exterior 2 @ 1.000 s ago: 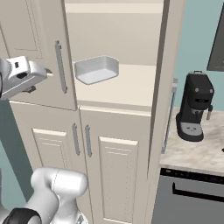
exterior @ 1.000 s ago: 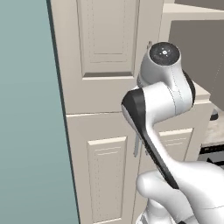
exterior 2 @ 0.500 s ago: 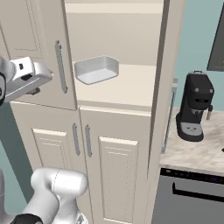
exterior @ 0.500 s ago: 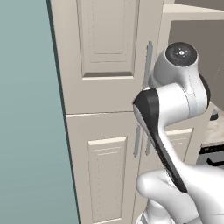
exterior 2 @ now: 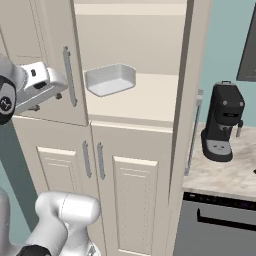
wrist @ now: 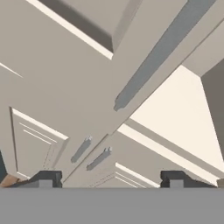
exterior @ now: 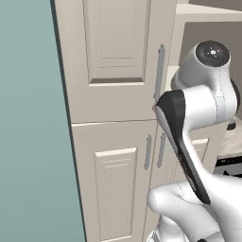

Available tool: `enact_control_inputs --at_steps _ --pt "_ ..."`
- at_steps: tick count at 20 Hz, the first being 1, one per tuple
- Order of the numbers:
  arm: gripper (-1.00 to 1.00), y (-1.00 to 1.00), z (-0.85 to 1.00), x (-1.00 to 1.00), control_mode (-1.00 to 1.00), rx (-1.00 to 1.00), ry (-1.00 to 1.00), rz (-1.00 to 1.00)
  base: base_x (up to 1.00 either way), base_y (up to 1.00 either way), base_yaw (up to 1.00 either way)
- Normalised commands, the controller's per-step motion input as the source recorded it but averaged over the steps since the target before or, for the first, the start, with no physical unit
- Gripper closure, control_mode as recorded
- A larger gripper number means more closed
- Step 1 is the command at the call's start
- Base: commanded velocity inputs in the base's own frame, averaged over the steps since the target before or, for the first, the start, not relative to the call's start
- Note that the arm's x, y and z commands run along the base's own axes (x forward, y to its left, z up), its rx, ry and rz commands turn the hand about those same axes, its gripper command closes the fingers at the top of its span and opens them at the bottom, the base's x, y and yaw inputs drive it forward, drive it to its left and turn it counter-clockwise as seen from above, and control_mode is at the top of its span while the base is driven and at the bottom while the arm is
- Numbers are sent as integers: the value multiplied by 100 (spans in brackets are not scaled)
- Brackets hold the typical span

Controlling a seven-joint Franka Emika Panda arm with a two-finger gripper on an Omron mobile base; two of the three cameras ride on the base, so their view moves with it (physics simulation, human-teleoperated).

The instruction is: Retrieve the tupperware from the cabinet, then place the raw meat into the tupperware to avoid contamination.

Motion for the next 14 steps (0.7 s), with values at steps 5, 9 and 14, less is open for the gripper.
enact_control_inputs --at_steps 5,9,14 --pt "-100 -28 12 0 -100 -1 0 4 0 0 0" --pt "-100 -31 4 0 -100 -7 -2 6 0 0 0" --pt "-100 -23 0 0 -100 -12 -4 8 0 0 0"
